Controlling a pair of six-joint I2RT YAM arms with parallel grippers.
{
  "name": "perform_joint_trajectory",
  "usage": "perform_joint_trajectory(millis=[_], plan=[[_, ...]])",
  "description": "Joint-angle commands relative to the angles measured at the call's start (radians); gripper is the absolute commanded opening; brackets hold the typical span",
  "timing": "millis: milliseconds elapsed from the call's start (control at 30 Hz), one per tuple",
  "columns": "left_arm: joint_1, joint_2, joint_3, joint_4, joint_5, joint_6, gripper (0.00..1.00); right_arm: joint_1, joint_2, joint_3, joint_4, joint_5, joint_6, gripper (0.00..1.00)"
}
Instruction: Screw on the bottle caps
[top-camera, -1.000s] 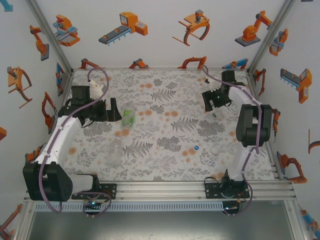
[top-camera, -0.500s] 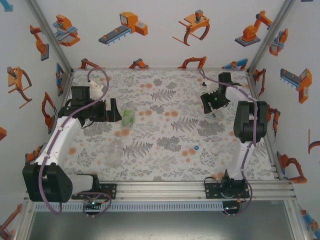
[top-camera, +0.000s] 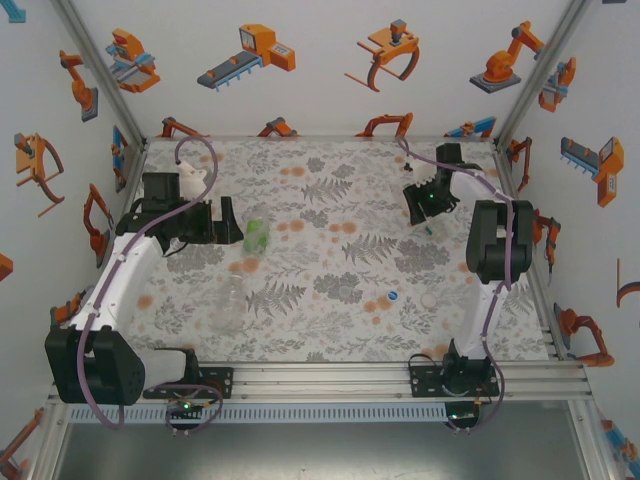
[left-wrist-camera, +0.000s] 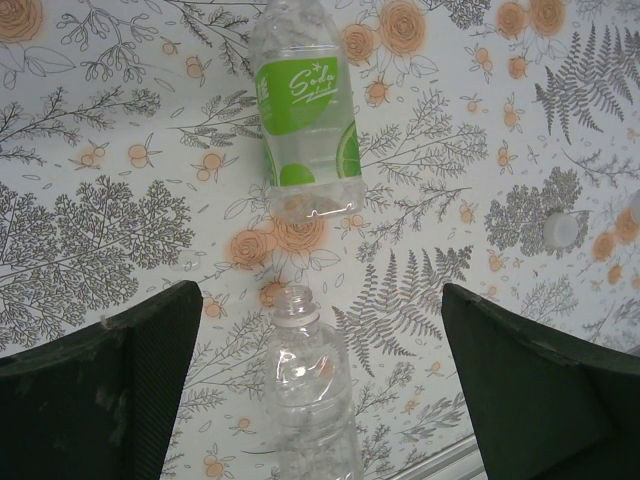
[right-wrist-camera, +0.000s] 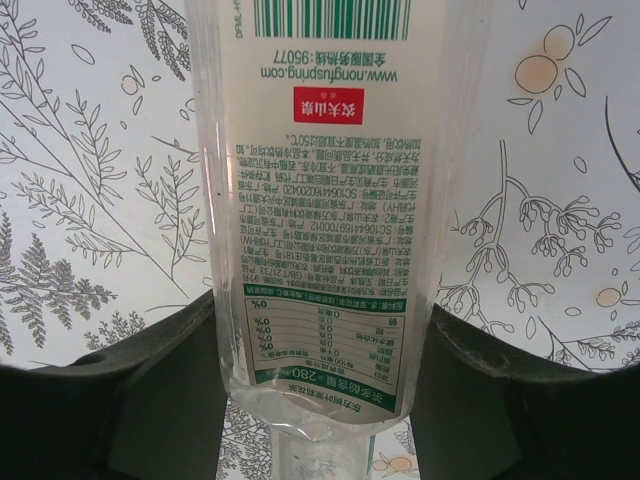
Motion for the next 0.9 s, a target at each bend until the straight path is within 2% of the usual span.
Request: perform_joint_trajectory(millis=[0, 200, 267, 467, 633, 867], plan=[[0.004, -0.022, -0.01, 0.001, 0.02, -0.003, 0.97, 0.007, 0.006, 0.021, -0.019, 0.011, -0.014, 0.51], [0.004, -0.032, 0.011, 0.003, -0.036, -0.044, 0.97, 0.026, -0.079, -0.014, 0.01, -0.001, -0.022, 0.46], [0.003, -0.038, 0.017, 0.01, -0.037, -0.053, 0.97, 0.036, -0.126, -0.039, 0.038, -0.023, -0.019, 0.42], [-0.002, -0.024, 0.072, -0.028, 0.038, -0.062, 0.98, 0.11, -0.263, -0.093, 0.075, -0.092, -0.052, 0.29], [-0.014, -0.021, 0.145, -0.103, 0.14, -0.017, 1.0, 0.246, -0.363, -0.144, 0.092, -0.097, -0.185, 0.26], [-0.038, -0.074, 0.239, -0.163, 0.256, 0.025, 1.0, 0.462, -0.502, -0.234, 0.179, -0.035, -0.378, 0.25]])
